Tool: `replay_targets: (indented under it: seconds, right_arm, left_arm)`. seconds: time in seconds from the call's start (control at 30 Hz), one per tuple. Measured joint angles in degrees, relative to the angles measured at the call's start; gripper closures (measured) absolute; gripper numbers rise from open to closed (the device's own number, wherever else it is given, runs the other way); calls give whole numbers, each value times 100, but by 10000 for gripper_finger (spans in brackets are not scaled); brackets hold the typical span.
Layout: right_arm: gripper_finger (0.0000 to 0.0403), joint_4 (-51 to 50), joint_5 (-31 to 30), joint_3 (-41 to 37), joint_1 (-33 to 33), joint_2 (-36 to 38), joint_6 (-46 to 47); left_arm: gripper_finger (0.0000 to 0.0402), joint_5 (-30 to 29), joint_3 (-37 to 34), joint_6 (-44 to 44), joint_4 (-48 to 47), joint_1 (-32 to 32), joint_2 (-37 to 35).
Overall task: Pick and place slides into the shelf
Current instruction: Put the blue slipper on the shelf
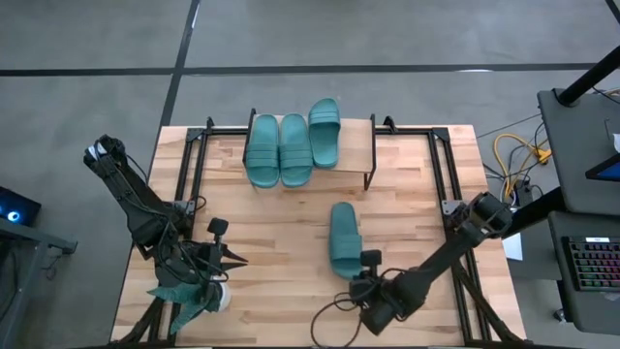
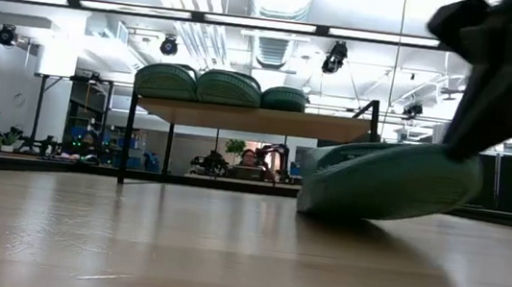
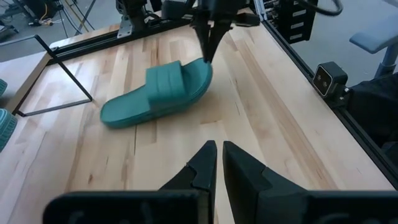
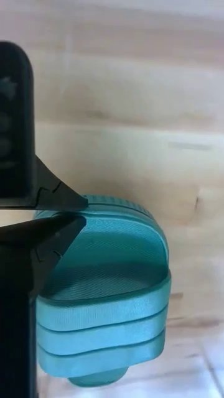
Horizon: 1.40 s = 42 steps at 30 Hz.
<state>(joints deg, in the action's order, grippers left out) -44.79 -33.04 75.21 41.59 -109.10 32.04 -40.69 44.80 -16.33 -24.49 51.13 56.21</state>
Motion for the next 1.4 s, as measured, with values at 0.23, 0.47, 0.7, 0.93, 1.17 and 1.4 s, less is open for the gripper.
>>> replay_targets:
  seconds: [0.23,0.47,0.7,0.93,1.17,1.4]
  right_arm:
    - [394,2,0,-3,226,0,243]
    - [394,8,2,-3,229,0,248]
    - [394,8,50,-3,229,0,249]
    - [373,21,220,-3,233,0,250]
    - [305,34,255,-3,233,0,250]
    - [259,39,-38,-6,229,0,246]
  left_arm:
    - [388,0,1,2,0,0,0]
    - [388,0,0,4,0,0,0]
    - [388,0,0,4,0,1,0]
    - [388,0,0,4,0,0,0]
    - [388,-1,0,6,0,0,0]
    - [388,-2,-4,6,-2,0,0]
